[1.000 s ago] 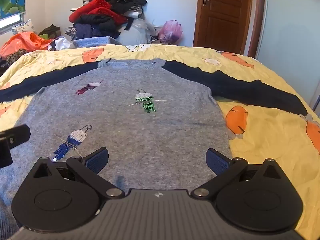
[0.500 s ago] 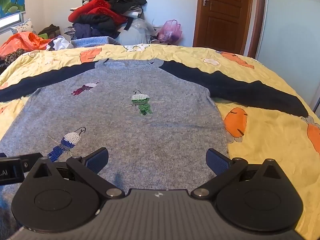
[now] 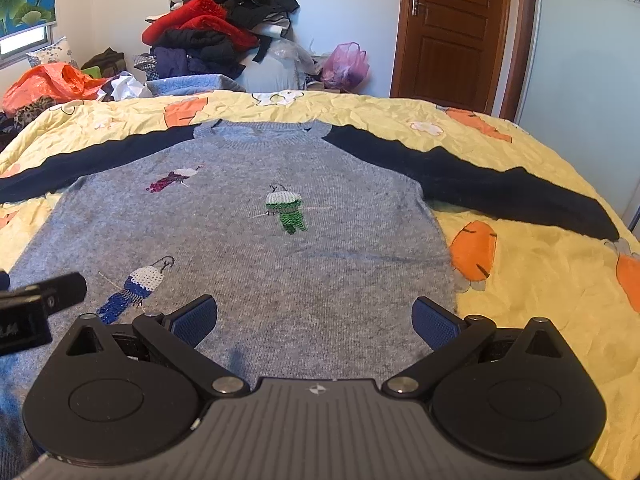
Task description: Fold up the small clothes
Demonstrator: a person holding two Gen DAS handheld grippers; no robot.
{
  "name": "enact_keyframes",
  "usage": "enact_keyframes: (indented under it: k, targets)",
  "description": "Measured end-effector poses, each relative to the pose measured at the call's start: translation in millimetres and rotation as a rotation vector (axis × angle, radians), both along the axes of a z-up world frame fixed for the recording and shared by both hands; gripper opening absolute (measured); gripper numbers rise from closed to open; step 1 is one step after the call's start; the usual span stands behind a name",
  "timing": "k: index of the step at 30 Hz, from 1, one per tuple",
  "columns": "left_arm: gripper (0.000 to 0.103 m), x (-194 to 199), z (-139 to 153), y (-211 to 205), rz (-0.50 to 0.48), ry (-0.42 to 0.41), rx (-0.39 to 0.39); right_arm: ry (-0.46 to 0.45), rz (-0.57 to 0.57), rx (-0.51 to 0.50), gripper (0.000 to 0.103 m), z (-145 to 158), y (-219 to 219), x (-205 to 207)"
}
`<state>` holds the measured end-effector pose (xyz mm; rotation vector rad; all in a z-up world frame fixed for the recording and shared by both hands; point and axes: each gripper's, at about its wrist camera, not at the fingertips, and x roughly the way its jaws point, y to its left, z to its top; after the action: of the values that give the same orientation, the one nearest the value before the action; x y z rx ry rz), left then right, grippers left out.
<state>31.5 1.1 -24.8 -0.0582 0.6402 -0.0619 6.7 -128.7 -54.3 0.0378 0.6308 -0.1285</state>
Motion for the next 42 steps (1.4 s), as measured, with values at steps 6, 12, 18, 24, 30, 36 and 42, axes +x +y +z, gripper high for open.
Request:
enact_keyframes:
  k: [6,12,18,24,30,36,42]
  targets:
    - [0.102,6.7,0.3,-0.6,-0.017,-0.020,0.021,0.003,-0.005,0.010,0.103,0.8,-3.4,2.0]
    - [0.102,5.7,0.3,0.1,-0.019,-0.025,0.009,-0.002,0.003,0.003,0.103,1.8,-1.2,4.6]
    - [0.102,6.4,-4.6,-1.6,-0.018,-0.017,0.027,-0.002,0.002,0.013,0.102,2.0,-1.3,9.5]
    - [0.102,9.2,-7.2,-3.3,-0.019,-0.014,0.032,0.000,0.008,0.006,0.103,0.4,-0.3,12.5]
    - [0.102,14.7,-15.3,-2.1,0.000,-0.010,0.042,-0.002,0.007,0.005,0.102,-0.2,-2.1,17.1]
    - [0.102,20.8,-29.9,2.6,0.023,0.026,0.039,0.007,0.008,0.008,0.103,-2.7,-3.6,21.8]
    - [0.102,23.9,-32.5,4.3,0.020,0.039,0.028,0.011,0.012,0.009,0.103,-5.5,-3.6,26.7]
